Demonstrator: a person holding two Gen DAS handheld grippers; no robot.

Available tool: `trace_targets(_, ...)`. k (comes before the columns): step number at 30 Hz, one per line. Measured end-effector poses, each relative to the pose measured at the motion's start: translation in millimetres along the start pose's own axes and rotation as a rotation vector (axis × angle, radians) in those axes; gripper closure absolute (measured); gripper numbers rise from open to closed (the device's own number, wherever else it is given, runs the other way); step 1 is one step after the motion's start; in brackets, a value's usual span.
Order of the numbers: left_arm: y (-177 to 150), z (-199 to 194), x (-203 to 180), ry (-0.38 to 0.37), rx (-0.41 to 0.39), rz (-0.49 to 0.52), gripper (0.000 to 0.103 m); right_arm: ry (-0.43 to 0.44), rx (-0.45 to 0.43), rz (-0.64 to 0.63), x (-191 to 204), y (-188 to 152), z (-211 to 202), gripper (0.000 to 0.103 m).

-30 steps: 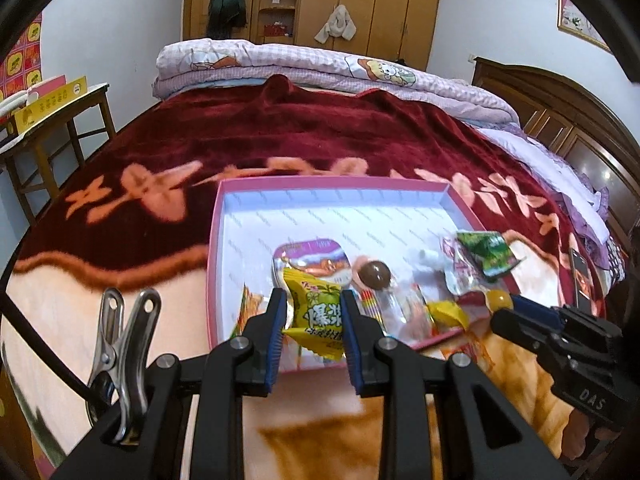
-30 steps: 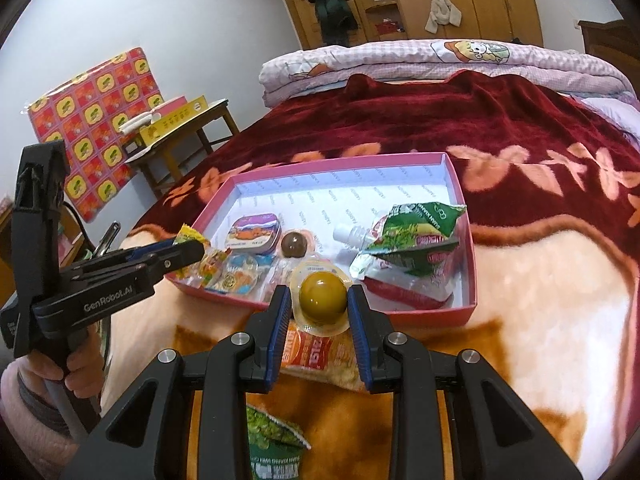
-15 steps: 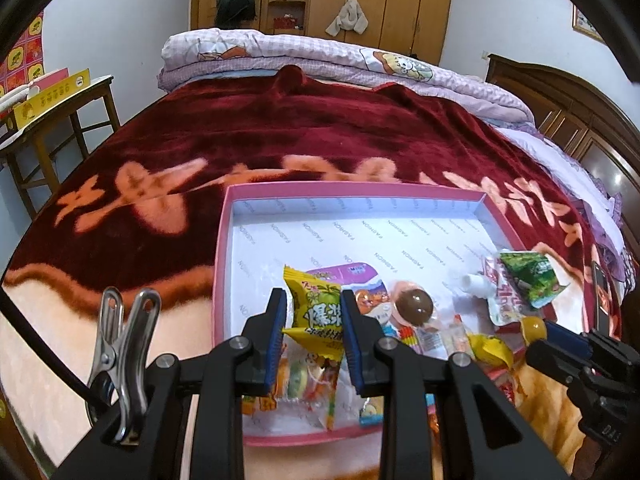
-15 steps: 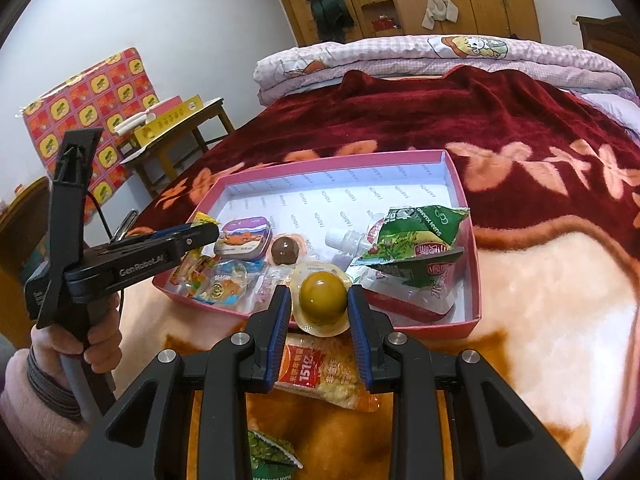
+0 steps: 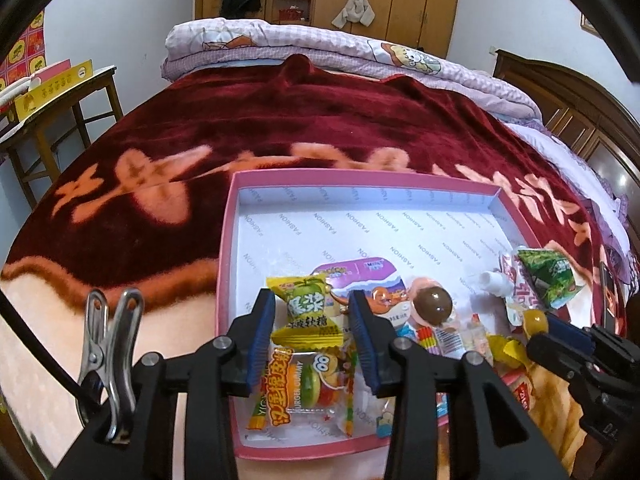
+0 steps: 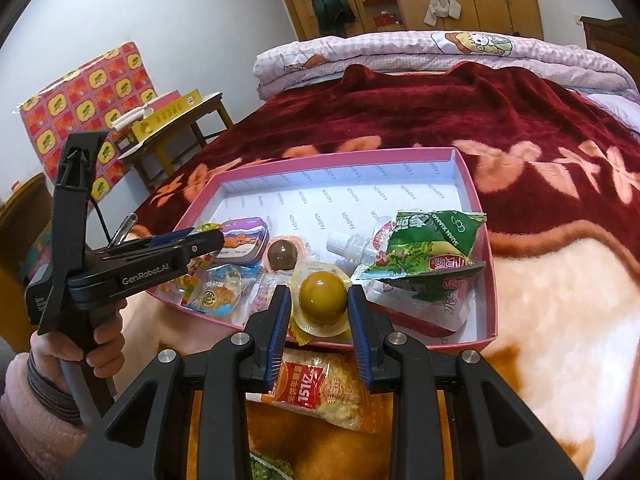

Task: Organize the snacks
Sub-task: 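Open the left tool to drop the yellow candy while the right tool releases the ball in the box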

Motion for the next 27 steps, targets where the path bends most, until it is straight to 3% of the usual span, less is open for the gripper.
trace_targets(12, 2.0, -16.1, -4.7, -0.021, -0.019, -0.016, 0.062, -0.017, -0.001, 0.004, -0.2, 3.5, 5.3, 0.071)
trace_targets(19, 2.5, -28.3, -10.5, -0.032, -0.026, -0.014, 0.062, -0.011, -0.023, 0.004, 2.3, 5.4, -1.6, 0.057)
trace_targets(27, 1.3, -44.1, -14.6, -0.044, -0.038, -0.020, 0.062, -0.006, -0.037, 0.006, 3.9, 5.5, -9.6, 0.053)
Point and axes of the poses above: each gripper's, at about its wrist camera, not at the fingertips, and z roughly the way its jaws point, x to its left, y to its top, the point moved 3 cm from there along z, roughly the way its jaws point, and after that the axes turned 11 degrees about -x, right-handed, at the moved point
